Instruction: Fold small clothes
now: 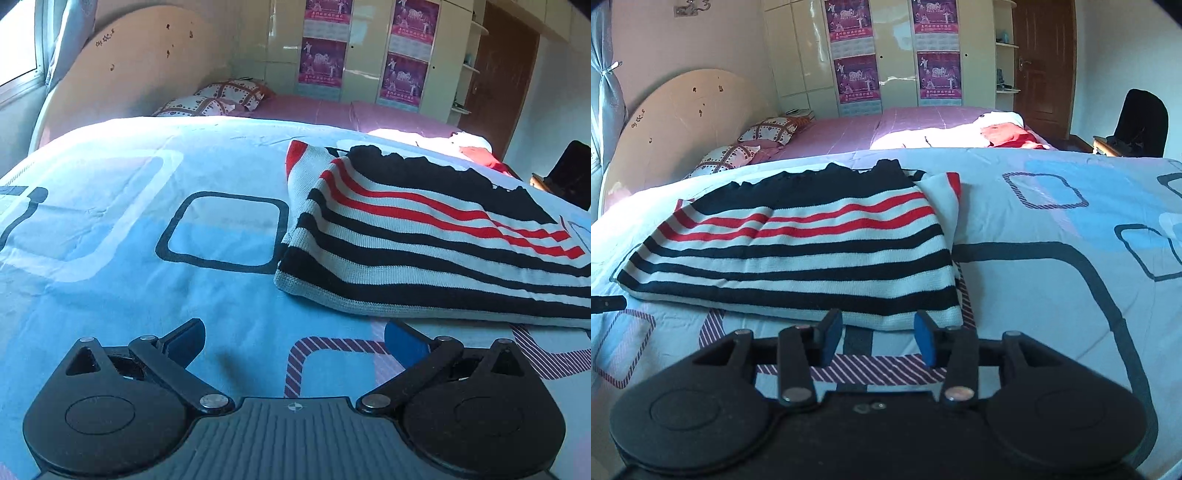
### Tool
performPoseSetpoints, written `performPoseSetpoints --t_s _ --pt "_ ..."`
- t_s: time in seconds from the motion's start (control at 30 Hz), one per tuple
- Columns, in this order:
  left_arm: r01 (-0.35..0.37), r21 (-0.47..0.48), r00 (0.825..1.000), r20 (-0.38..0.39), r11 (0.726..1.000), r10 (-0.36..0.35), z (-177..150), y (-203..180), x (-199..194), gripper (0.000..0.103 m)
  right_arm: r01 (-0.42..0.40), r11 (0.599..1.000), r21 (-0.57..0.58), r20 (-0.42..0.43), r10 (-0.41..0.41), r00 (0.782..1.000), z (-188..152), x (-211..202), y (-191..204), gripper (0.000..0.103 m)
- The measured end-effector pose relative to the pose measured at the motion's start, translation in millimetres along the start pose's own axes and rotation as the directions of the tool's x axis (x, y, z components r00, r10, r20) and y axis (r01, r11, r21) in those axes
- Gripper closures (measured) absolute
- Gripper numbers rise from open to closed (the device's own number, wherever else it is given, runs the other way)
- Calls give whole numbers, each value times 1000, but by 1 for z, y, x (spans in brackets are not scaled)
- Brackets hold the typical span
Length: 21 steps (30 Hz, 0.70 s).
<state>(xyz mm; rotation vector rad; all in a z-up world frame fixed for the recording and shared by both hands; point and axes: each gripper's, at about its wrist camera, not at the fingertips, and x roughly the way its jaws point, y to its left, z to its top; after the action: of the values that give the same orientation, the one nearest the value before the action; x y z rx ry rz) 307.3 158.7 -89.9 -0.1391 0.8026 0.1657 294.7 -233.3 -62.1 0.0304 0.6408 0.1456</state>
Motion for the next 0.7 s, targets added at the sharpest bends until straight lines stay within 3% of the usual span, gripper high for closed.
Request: performPoseSetpoints --t_s 0.1,0.2,0.27,0.3,0.47,0.6,0.7 --pt "12 -6 1000 -1 1000 -12 -5 0 -4 0 -8 1000 17 -12 8 1000 -5 0 0 61" --pt "110 -88 994 13 990 -109 -9 9 -8 1 -11 999 31 -4 11 1000 -6 -1 1 61" --pt "236 -207 972 35 949 -234 -11 20 -6 12 -17 999 40 8 17 1000 -4 -1 1 62" --pt "287 -281 957 41 916 -288 -13 25 -3 19 -21 999 45 13 20 1000 -3 -1 2 62" --pt "417 -498 898 94 760 -431 -22 39 24 30 -79 994 71 37 76 996 5 1 3 65" --pt "447 -554 881 134 703 -454 -28 37 41 34 -135 986 94 59 129 990 15 10 11 90" --pt "458 -556 878 163 694 -449 -25 30 50 34 -175 979 108 59 169 984 23 21 22 97"
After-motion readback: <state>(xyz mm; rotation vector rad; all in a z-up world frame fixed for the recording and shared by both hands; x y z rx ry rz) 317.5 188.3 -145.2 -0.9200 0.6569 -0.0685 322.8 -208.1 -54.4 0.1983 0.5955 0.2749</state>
